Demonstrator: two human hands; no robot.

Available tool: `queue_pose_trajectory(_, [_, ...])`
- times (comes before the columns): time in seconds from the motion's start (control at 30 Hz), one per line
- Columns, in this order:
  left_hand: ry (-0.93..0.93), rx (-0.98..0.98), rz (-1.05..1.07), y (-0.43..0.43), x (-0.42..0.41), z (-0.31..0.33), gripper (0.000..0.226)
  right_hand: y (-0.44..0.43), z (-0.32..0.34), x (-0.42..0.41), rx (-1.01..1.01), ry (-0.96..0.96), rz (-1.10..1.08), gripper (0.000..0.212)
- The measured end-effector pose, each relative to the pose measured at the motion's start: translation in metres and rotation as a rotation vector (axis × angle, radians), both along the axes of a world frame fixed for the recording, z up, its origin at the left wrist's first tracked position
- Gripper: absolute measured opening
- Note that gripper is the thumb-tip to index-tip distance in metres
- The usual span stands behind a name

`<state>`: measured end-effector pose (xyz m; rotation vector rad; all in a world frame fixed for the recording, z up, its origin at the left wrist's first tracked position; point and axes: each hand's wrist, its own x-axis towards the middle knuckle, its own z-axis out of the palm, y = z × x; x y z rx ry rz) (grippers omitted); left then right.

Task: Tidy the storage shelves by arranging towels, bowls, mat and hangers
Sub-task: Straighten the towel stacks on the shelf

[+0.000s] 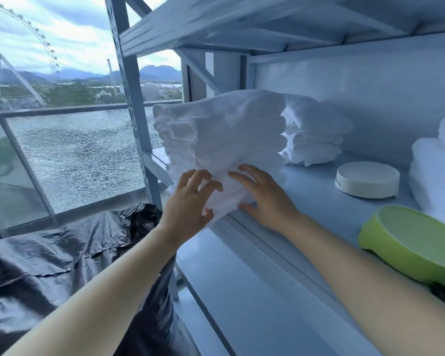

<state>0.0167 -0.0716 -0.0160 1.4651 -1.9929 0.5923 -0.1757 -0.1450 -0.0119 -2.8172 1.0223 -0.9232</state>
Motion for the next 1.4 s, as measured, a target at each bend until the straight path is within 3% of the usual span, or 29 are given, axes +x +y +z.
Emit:
queue_pose_trajectory(0.3, [0.043, 0.034, 0.048, 0.001, 0.002, -0.001, 0.048, 0.001, -0.005, -0.004, 0.002, 0.038, 0.000, 0.074])
queue_pose_trajectory(0.67, [0.113, 0.070, 0.146, -0.009, 0.013, 0.000, 0.055, -0.001, -0.012, -0.001, 0.103, 0.002, 0.019, 0.066])
queue_pose_trajectory(1.2, [-0.073, -0.059, 0.261, -0.002, 0.004, -0.011, 0.050, -0.002, -0.013, -0.002, 0.117, -0.018, -0.088, 0.063])
queue_pose_trajectory(1.4, [-0.189, -0.056, 0.184, -0.007, -0.011, -0.002, 0.053, -0.002, -0.013, -0.004, 0.081, -0.053, -0.136, 0.059])
